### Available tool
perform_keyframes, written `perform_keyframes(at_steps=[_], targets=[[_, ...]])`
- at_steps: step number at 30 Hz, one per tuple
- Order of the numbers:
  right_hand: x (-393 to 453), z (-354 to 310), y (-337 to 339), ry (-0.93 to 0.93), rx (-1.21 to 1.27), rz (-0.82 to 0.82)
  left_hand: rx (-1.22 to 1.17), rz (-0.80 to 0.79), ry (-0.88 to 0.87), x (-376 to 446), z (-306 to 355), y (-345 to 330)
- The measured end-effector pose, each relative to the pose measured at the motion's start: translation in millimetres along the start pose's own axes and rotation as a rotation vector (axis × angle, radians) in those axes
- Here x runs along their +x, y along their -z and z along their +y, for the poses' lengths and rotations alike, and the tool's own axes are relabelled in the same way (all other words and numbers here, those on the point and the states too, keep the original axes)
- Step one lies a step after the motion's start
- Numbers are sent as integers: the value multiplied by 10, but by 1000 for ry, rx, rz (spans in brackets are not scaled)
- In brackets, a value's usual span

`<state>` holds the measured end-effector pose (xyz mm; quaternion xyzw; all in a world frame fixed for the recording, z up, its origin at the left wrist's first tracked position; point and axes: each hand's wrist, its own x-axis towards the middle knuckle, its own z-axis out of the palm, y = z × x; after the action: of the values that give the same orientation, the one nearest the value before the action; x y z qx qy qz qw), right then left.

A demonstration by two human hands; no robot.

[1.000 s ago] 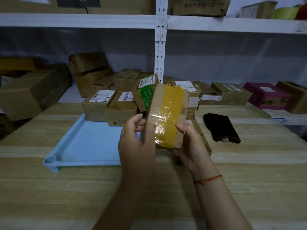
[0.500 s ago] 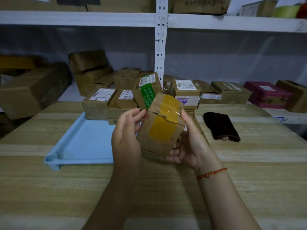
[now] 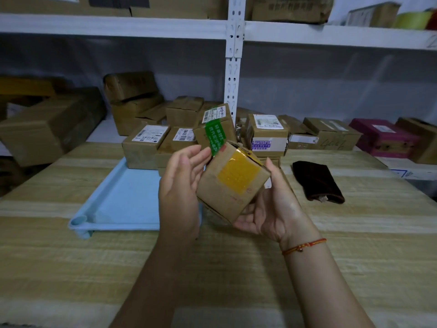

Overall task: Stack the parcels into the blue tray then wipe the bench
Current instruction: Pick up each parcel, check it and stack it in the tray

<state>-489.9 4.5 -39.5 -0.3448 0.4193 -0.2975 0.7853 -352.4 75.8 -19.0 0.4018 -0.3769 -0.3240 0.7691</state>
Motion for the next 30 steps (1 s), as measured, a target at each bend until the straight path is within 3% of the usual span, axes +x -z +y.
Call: perform_keyframes(at_steps=[9, 19, 30], targets=[[-1, 52, 84, 197, -55, -59, 208, 99, 153, 41, 78, 50], [90, 113, 182, 407, -206, -123, 452, 38, 316, 102, 102, 96], [143, 186, 161, 693, -625, 15, 410, -5, 388, 79, 121, 56]])
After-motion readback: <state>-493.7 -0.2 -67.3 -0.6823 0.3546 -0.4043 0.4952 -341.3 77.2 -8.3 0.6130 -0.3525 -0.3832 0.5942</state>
